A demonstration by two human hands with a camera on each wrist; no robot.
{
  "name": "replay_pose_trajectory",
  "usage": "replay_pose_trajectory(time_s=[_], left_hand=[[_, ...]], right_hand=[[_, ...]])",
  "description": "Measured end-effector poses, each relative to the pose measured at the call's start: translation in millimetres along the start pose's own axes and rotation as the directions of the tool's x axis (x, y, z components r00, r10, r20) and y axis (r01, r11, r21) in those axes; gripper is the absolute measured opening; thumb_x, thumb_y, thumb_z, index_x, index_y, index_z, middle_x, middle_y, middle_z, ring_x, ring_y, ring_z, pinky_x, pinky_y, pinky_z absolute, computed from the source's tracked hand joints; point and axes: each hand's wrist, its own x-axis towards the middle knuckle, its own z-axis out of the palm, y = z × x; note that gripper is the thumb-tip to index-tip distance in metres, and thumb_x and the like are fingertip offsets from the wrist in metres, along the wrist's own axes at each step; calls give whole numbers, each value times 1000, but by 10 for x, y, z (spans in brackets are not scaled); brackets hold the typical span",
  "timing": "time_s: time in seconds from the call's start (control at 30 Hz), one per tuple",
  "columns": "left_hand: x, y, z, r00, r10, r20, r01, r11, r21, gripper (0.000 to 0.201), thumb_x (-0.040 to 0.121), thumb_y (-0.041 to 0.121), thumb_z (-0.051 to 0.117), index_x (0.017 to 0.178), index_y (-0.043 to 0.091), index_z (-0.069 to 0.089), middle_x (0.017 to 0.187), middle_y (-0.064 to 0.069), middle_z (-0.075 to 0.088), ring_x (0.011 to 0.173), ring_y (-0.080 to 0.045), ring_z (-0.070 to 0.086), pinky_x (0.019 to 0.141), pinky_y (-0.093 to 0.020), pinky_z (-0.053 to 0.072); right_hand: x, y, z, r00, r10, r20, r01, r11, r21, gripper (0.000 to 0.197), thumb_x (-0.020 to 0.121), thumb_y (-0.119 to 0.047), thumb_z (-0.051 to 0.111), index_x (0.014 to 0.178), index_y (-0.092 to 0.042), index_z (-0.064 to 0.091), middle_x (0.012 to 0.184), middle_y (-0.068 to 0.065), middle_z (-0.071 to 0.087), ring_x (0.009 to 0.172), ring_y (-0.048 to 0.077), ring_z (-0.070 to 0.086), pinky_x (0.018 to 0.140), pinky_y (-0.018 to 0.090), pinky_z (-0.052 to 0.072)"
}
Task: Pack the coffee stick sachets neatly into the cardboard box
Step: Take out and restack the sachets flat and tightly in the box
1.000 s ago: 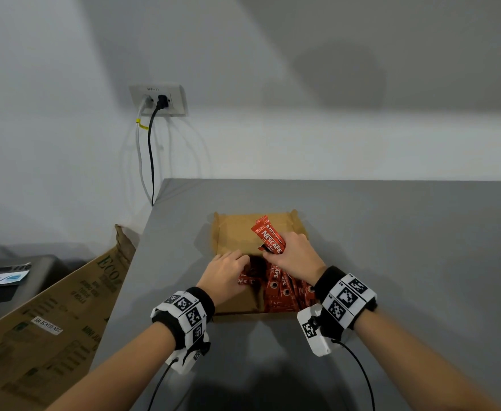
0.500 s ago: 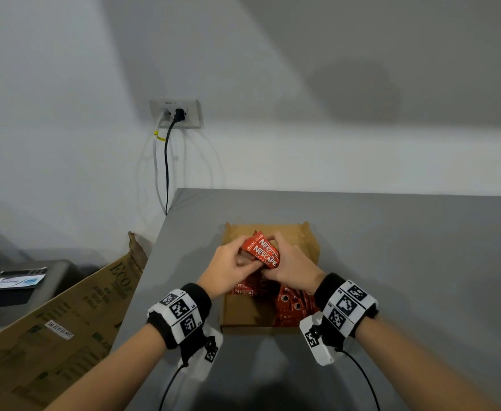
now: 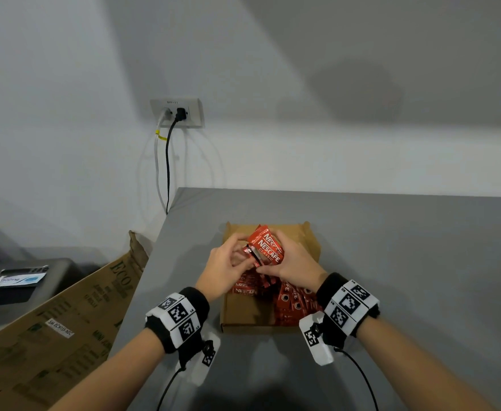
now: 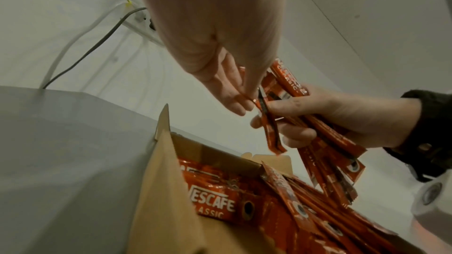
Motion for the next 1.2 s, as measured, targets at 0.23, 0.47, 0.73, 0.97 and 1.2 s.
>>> replay_pose_trajectory(time_s=[0.23,0.47,0.73,0.97,1.2], left_hand=[[39,6,-36,995,-11,-99,-4,988,-157,23,87,-2,58,106,9,52,86,-4,68,71,-10,70,71,-22,57],[47,22,-41,996,28,-87,-48,969,-241,13,78,-7,67,74,-1,57,89,-12,68,83,-15,68,77,-26,56],[-26,-25,-68,1000,-8,6,9,970,-244,15,82,-5,63,82,10,62,99,-5,70,94,-12,68,81,-28,56],[-50,21,3,1000,-25,-10,23,975,-219,23,85,5,64,102,19,56,87,-6,72,73,-19,71,72,-27,58],[-13,-15,-79,998,-23,52,29,992,-122,15,85,4,63,97,13,64,84,-2,71,72,-13,71,71,-22,57]], right_hand=[[-27,60,-3,980,36,-198,-32,999,20,23,92,-25,55,94,-3,62,74,8,66,53,9,59,60,28,55],[-74,70,-22,977,8,-215,47,967,252,29,94,-25,52,91,1,65,54,-4,60,44,14,51,55,23,46],[-89,78,-28,974,-41,-222,65,993,100,13,84,-15,67,96,-19,63,90,-2,66,77,1,63,73,16,50],[-98,51,-13,957,-80,-280,105,991,77,18,80,-16,72,94,-22,62,88,-7,65,80,5,63,76,15,50],[-92,64,-66,981,-11,-192,21,999,50,7,79,-20,73,82,-18,67,81,1,69,72,11,65,70,21,54]])
